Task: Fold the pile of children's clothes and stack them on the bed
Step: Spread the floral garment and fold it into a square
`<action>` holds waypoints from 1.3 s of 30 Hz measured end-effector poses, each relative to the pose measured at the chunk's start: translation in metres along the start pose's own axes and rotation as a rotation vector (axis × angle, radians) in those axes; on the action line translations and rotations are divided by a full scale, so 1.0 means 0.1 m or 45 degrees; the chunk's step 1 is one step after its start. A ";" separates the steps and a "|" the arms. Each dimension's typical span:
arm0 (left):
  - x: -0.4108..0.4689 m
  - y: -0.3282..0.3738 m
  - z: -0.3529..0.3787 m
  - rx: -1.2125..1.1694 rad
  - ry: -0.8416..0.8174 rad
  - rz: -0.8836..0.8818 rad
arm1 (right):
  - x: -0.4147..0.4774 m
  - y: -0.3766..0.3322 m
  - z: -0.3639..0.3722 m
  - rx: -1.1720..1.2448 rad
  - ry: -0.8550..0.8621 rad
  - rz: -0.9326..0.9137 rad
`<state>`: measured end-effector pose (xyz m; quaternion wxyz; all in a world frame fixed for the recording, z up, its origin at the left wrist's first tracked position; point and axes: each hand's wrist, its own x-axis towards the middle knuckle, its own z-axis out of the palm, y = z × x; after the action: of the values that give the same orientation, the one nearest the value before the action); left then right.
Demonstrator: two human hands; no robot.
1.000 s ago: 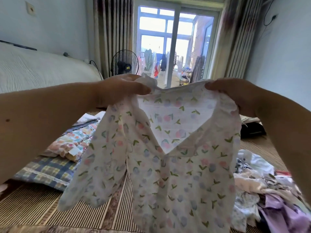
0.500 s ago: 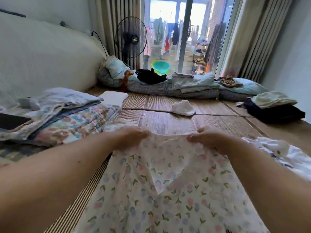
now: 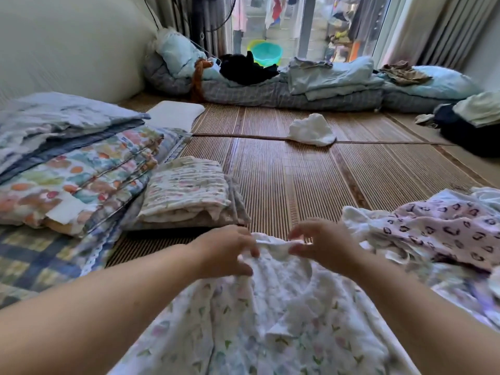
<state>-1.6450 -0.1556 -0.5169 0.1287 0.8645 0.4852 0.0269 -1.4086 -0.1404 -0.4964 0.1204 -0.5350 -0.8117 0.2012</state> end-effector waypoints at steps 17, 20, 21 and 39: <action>-0.62 0.10 0.02 0.384 -0.214 0.341 | -0.62 -0.24 0.15 -0.143 -0.319 -0.143; -0.63 0.16 0.00 0.074 -0.351 0.023 | -0.67 -0.23 0.19 -0.222 -0.343 -0.140; -0.61 0.17 0.01 0.076 -0.381 -0.020 | -0.69 -0.23 0.21 -0.247 -0.364 -0.127; -0.27 0.44 -0.14 -0.177 0.055 -0.124 | -0.47 -0.31 0.26 0.061 -0.107 0.101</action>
<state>-1.6256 -0.1977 -0.4901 0.1791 0.8280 0.5264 0.0728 -1.4258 -0.1997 -0.5040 0.0906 -0.5549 -0.7891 0.2475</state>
